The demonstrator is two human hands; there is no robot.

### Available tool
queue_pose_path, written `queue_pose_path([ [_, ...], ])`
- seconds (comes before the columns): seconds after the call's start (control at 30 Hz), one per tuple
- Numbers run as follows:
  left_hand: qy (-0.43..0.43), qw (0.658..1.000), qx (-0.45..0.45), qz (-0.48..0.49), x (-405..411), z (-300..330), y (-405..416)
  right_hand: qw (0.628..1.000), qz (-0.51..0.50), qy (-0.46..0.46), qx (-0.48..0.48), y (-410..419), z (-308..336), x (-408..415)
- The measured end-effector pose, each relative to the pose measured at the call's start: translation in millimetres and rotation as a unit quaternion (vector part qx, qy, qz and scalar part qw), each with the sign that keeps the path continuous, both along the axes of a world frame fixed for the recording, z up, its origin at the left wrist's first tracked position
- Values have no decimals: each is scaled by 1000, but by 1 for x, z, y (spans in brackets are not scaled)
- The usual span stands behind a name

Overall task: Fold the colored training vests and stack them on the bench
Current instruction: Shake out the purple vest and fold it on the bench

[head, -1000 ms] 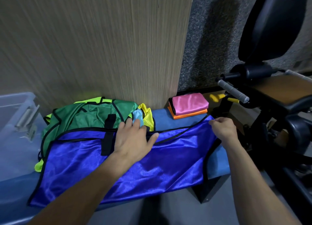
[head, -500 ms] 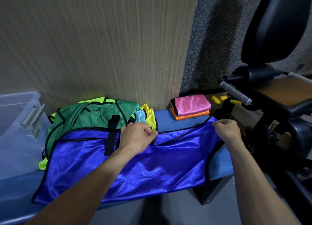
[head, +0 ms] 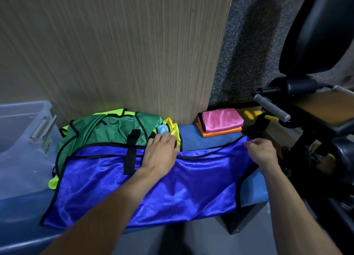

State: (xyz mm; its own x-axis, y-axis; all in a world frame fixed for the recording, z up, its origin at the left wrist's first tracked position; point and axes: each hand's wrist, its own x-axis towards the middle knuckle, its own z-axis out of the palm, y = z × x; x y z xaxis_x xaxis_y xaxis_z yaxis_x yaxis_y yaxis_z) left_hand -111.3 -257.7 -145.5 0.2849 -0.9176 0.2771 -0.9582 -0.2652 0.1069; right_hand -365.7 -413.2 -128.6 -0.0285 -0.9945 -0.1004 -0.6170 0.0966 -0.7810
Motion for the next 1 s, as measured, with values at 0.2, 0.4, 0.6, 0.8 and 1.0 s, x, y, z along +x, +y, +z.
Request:
queue_pose_path([
  [0.2, -14, 998, 43, -43, 7, 42, 80, 999, 21, 15, -21, 2, 0, 4],
  [0.4, -7, 962, 271, 28, 23, 51, 141, 999, 18, 30, -42, 12, 6, 14],
  [0.6, 26, 989, 143, 3, 36, 41, 142, 998, 15, 29, -50, 19, 14, 22],
  [0.8, -51, 998, -8, -19, 70, 18, 106, 998, -3, -30, -58, 24, 28, 21],
  [1.0, 5, 991, -124, -47, 89, 9, 89, 988, -18, -147, -32, 36, 54, 26],
])
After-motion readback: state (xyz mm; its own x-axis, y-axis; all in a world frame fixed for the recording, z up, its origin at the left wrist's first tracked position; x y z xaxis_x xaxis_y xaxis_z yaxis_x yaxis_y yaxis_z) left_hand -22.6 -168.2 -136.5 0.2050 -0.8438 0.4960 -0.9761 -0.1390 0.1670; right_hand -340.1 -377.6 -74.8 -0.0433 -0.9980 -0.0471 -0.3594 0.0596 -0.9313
